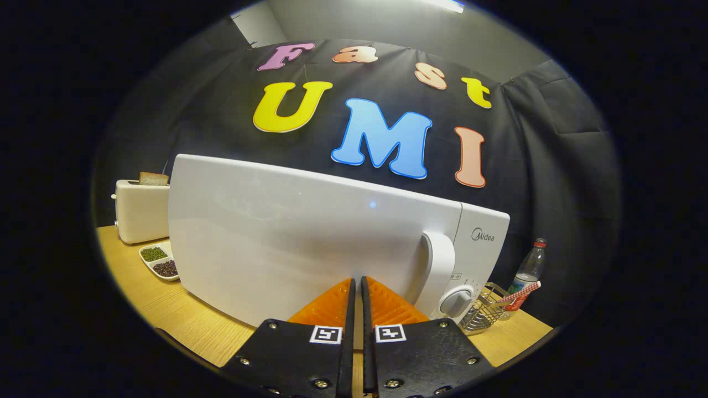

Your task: Open the microwave, put the food inside, and close the microwave door.

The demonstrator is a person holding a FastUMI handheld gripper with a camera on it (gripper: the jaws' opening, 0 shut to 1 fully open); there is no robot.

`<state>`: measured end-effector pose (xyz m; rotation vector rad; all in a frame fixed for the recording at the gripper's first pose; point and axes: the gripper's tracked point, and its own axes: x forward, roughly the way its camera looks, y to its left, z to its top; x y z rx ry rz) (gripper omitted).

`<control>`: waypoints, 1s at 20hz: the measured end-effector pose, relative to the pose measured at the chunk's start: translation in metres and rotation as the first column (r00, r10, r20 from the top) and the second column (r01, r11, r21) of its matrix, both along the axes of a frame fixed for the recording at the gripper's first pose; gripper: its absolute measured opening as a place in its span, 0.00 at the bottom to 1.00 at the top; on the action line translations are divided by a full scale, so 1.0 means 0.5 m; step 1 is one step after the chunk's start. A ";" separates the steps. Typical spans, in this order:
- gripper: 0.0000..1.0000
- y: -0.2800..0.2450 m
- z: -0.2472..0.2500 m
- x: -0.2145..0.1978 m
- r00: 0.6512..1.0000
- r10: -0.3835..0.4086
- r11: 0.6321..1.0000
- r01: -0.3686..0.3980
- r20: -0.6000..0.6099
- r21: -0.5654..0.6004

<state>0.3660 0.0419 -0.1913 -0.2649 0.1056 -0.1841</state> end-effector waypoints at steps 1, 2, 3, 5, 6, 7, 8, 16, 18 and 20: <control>0.09 0.002 -0.001 -0.004 1.000 0.016 1.000 -0.015 -0.016 0.021; 0.10 0.009 -0.005 -0.010 0.999 0.030 0.998 -0.028 -0.040 0.052; 0.10 0.013 0.001 -0.024 0.998 0.043 0.996 -0.040 -0.048 0.075; 0.10 0.019 0.026 -0.060 0.997 0.064 0.993 -0.060 -0.038 0.102; 0.10 0.022 0.033 -0.076 0.997 0.076 0.991 -0.071 -0.035 0.112; 0.10 0.025 0.040 -0.096 0.996 0.088 0.990 -0.083 -0.034 0.118; 0.10 0.028 0.042 -0.117 0.995 0.098 0.988 -0.094 -0.031 0.122; 0.10 0.045 0.100 -0.327 0.977 0.211 0.961 -0.204 -0.018 0.184; 0.10 0.040 0.120 -0.387 0.975 0.221 0.960 -0.216 -0.008 0.179; 0.10 0.043 0.148 -0.448 0.973 0.231 0.962 -0.231 0.016 0.149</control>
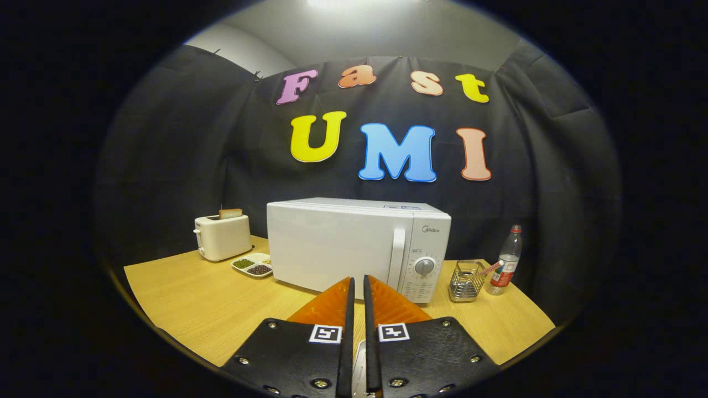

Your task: Open the microwave, put the food inside, and close the microwave door.

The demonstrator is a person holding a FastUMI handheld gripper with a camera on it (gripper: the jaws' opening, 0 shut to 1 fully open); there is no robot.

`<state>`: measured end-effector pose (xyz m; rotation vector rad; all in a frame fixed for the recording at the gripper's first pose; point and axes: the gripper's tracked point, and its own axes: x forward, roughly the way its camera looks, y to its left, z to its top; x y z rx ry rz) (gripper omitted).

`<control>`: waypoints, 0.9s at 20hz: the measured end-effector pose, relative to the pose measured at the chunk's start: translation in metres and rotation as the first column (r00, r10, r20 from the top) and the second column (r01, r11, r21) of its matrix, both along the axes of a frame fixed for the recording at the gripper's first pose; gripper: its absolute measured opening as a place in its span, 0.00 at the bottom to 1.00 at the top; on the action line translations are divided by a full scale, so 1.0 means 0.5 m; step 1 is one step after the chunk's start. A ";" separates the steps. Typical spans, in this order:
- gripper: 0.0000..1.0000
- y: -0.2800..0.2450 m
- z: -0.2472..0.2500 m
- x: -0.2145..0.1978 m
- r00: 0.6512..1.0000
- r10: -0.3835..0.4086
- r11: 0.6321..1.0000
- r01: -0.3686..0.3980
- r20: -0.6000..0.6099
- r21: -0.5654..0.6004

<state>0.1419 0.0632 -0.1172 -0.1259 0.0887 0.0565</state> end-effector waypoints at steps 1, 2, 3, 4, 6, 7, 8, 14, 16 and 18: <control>0.10 0.002 0.014 -0.028 1.000 0.008 1.000 -0.008 0.014 -0.010; 0.10 0.001 0.024 -0.057 1.000 0.015 1.000 -0.014 0.027 -0.011; 0.10 0.006 0.034 -0.083 0.999 0.024 1.000 -0.024 0.037 -0.008; 0.10 0.008 0.044 -0.107 0.998 0.031 0.999 -0.031 0.047 -0.009; 0.10 0.001 0.061 -0.145 0.997 0.031 0.999 -0.030 0.065 -0.023; 0.09 -0.003 0.065 -0.161 0.997 0.029 0.999 -0.026 0.069 -0.035; 0.09 -0.007 0.069 -0.173 0.997 0.026 0.999 -0.024 0.073 -0.037; 0.10 -0.001 0.085 -0.226 0.995 0.082 0.996 -0.079 0.062 -0.048; 0.10 -0.003 0.096 -0.244 0.994 0.087 0.995 -0.084 0.065 -0.049; 0.12 -0.012 0.110 -0.261 0.994 0.082 0.996 -0.080 0.071 -0.030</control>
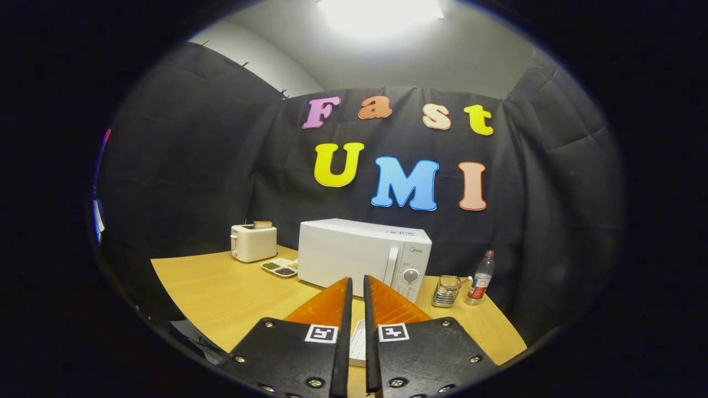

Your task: Open the microwave, put the food inside, and close the microwave door.

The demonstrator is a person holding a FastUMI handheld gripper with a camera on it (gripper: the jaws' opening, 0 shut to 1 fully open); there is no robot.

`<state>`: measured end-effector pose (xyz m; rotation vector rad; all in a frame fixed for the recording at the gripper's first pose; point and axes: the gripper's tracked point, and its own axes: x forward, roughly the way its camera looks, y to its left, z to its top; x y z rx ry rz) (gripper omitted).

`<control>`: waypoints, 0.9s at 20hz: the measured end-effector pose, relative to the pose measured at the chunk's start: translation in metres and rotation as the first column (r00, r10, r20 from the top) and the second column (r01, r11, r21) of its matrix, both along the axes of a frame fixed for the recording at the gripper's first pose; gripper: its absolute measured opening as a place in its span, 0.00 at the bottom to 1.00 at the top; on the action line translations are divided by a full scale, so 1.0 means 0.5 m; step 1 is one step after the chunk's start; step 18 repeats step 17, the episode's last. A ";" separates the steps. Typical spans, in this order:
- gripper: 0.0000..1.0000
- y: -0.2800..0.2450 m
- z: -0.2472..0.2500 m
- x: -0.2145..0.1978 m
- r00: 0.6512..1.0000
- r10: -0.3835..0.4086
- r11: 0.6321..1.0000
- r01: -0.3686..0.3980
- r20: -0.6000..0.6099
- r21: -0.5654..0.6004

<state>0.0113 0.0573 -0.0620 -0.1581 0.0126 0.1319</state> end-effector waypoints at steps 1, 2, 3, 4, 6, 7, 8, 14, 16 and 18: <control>0.13 -0.004 0.002 -0.007 1.000 -0.004 1.000 0.004 -0.007 0.008; 0.14 -0.010 0.001 -0.012 1.000 -0.012 1.000 0.012 -0.020 0.019; 0.39 -0.014 -0.003 -0.018 0.999 -0.018 1.000 0.019 -0.047 0.015; 0.55 -0.012 -0.007 -0.024 0.998 -0.019 1.000 0.019 -0.060 0.010; 0.79 -0.018 0.011 -0.032 0.999 -0.030 1.000 0.030 -0.045 0.005; 0.87 -0.026 0.020 -0.033 0.998 -0.047 0.999 0.047 -0.031 0.007; 0.92 -0.032 0.024 -0.036 0.998 -0.062 0.998 0.062 -0.022 0.009; 0.96 -0.051 0.031 -0.039 0.996 -0.084 0.995 0.085 -0.021 0.049; 0.96 -0.055 0.028 -0.038 0.996 -0.086 0.995 0.087 -0.025 0.050; 0.96 -0.058 0.029 -0.036 0.996 -0.089 0.995 0.090 -0.025 0.051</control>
